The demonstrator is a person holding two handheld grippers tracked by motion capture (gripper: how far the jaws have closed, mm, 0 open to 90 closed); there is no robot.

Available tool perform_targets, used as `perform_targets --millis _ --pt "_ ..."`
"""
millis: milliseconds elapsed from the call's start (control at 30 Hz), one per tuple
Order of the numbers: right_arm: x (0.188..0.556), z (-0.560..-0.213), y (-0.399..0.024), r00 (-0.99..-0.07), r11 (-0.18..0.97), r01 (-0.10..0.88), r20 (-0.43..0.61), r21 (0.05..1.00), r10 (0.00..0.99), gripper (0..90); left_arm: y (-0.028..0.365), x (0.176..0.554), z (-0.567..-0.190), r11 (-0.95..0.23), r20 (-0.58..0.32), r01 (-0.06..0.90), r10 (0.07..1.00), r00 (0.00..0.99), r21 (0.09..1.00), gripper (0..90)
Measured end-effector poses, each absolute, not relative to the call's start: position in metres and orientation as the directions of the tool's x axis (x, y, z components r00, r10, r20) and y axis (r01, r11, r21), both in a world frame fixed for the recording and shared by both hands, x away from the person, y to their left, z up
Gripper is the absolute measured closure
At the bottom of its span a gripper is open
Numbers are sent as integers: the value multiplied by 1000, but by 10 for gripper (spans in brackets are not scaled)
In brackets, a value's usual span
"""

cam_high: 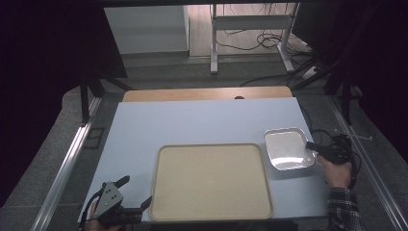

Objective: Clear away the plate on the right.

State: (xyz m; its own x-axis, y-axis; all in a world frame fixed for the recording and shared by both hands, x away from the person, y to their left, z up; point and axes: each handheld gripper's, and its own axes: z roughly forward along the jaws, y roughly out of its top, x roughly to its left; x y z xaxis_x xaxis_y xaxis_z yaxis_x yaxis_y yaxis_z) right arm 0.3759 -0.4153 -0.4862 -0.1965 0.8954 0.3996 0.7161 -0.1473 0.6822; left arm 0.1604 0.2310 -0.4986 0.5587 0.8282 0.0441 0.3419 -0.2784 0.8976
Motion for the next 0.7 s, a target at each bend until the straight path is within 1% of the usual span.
perform_targets --millis 467,700 --pt "367 -483 -402 -227 -134 714 408 687 885 890 231 160 -499 -284 50 339 827 560 897 26" --pt "363 -481 -390 -262 -116 712 415 693 871 890 231 160 -499 -284 50 339 827 560 897 26"
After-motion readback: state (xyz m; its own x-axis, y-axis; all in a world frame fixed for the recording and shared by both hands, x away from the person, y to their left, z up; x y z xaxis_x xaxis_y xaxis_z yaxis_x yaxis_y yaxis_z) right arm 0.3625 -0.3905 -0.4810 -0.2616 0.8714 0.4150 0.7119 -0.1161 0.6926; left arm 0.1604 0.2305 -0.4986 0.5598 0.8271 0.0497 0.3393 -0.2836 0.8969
